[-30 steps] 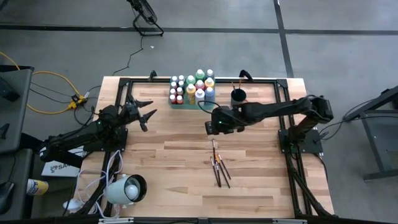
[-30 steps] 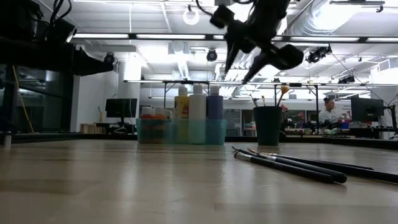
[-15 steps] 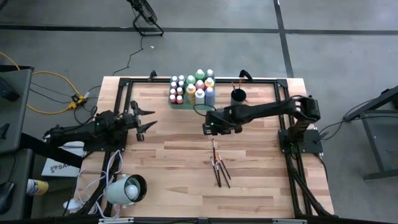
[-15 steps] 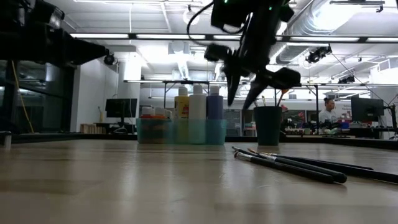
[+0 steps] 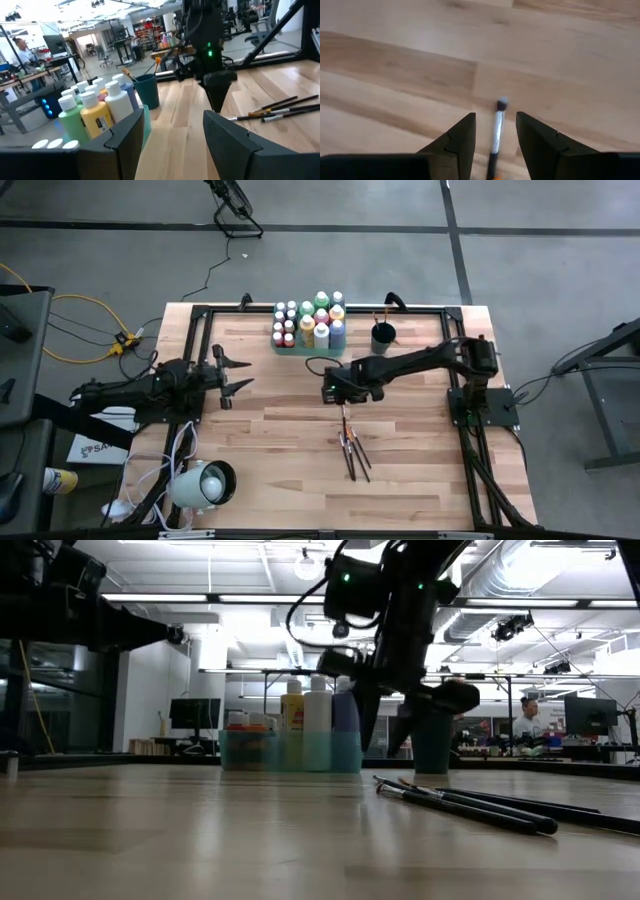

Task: Pick & Place Paint Supplies
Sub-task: Put the silver paint brush into the green cup

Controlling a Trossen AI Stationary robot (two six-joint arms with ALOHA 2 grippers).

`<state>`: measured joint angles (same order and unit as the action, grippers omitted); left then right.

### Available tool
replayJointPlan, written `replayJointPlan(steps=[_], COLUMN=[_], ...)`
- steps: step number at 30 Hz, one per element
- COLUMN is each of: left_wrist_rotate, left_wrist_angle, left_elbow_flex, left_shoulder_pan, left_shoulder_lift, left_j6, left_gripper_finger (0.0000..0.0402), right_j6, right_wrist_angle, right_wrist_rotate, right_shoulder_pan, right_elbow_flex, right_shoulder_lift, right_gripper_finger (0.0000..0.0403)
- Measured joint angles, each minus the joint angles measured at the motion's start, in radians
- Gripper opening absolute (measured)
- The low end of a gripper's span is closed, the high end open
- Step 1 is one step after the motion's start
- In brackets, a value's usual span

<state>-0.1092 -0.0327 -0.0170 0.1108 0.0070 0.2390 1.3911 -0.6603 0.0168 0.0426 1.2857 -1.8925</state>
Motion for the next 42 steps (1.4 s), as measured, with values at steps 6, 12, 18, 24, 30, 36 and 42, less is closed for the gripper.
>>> replayJointPlan(steps=[6, 12, 18, 24, 30, 36, 42], left_wrist_rotate=[0.001, -0.001, -0.001, -0.002, -0.002, -0.002, -0.002], left_wrist_angle=[0.017, 0.017, 0.018, 0.018, 0.018, 0.018, 0.019], left_elbow_flex=[0.0, 0.0, 0.0, 0.0, 0.0, 0.0, 0.0], left_shoulder_pan=[0.0, 0.0, 0.0, 0.0, 0.0, 0.0, 0.0], left_shoulder_lift=[0.0, -0.001, -0.001, -0.001, -0.001, -0.001, -0.001], left_j6=[0.0, 0.0, 0.0, 0.0, 0.0, 0.0, 0.0], left_gripper_finger=[0.0198, 0.0198, 0.0198, 0.0198, 0.0198, 0.0198, 0.0198], right_j6=[0.001, 0.001, -0.008, -0.026, -0.01, -0.001, -0.012], right_wrist_angle=[0.013, 0.029, 0.029, 0.037, 0.05, 0.036, 0.016], right_wrist_rotate=[-0.013, -0.043, -0.09, -0.076, -0.082, -0.121, -0.122], right_shoulder_pan=[-0.008, -0.018, -0.02, -0.039, -0.07, -0.081, -0.081], right_elbow_flex=[-0.001, -0.001, -0.001, 0.0, 0.004, 0.004, 0.003], right_shoulder_lift=[-0.041, -0.062, -0.062, -0.092, -0.122, -0.124, -0.126], right_gripper_finger=[0.0135, 0.0135, 0.0133, 0.0113, 0.0099, 0.0098, 0.0069])
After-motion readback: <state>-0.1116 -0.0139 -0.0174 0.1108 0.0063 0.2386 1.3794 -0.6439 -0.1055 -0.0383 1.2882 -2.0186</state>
